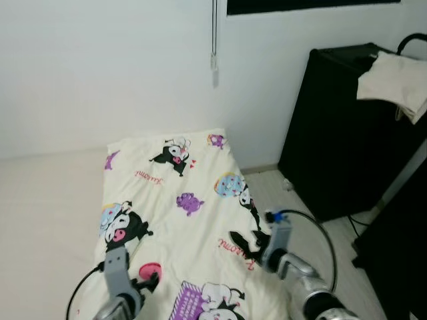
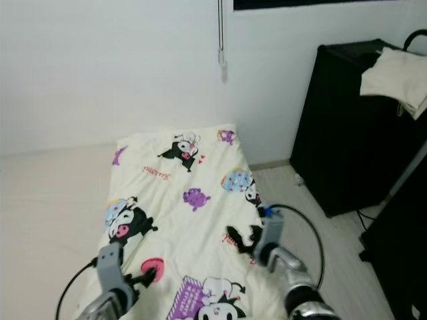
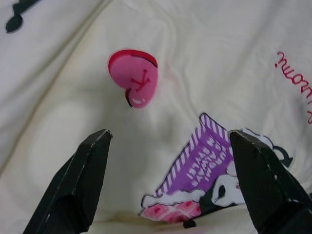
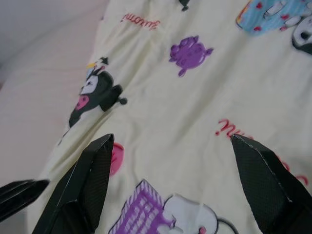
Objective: Clean up the room
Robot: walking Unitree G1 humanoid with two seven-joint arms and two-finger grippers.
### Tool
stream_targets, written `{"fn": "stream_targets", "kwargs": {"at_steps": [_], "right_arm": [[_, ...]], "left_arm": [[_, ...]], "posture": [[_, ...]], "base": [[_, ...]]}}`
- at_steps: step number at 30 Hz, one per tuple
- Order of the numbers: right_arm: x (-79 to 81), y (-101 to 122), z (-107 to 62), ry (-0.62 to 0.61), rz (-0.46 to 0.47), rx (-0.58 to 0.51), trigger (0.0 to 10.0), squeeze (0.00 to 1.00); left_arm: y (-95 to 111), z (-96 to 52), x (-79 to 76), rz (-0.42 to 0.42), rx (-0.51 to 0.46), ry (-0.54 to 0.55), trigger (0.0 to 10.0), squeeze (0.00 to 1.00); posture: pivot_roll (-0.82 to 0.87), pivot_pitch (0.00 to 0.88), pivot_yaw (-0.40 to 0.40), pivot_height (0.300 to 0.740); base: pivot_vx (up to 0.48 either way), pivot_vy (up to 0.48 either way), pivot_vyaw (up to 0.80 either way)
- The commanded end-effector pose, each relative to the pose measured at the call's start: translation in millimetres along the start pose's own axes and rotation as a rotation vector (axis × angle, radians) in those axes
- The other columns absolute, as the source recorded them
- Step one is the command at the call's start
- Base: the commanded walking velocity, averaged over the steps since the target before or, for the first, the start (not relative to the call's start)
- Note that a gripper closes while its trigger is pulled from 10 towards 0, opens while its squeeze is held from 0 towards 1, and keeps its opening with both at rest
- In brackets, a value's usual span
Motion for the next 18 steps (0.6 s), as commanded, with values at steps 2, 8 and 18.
{"fn": "stream_targets", "kwargs": {"at_steps": [2,8,18], "right_arm": [[-6.4,-1,-3.0,-0.026,0.002,-0.005,10.0,0.0],[-7.1,0,-3.3,-0.029,0.009,-0.015,10.0,0.0],[-9.7,0,-4.0,-0.044,0.014,-0.022,10.0,0.0]], "left_arm": [[-11,-4.0,6.1,0.002,0.034,0.023,10.0,0.0],[-17,-6.3,9.3,0.017,0.057,0.031,10.0,0.0],[-22,-7.1,7.1,0.044,0.073,0.026,10.0,0.0]], "posture": [[-0.14,0.045,0.004,0.711],[-0.14,0.048,0.007,0.711],[-0.14,0.049,0.008,0.711]], "base": [[-0.24,0.0,0.77],[0.0,0.0,0.75],[0.0,0.0,0.75]]}}
Point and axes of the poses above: a point about 5 cm out from each wrist's last joint towards the gripper, its own z axis pointing out of the wrist towards the gripper, its own y axis along the axis of the wrist's last joint, x = y × z, the point moved 4 cm from there along z, pointing out of the wrist towards the gripper, and after that the axes turned 15 degrees about z, right-handed, at the moved point
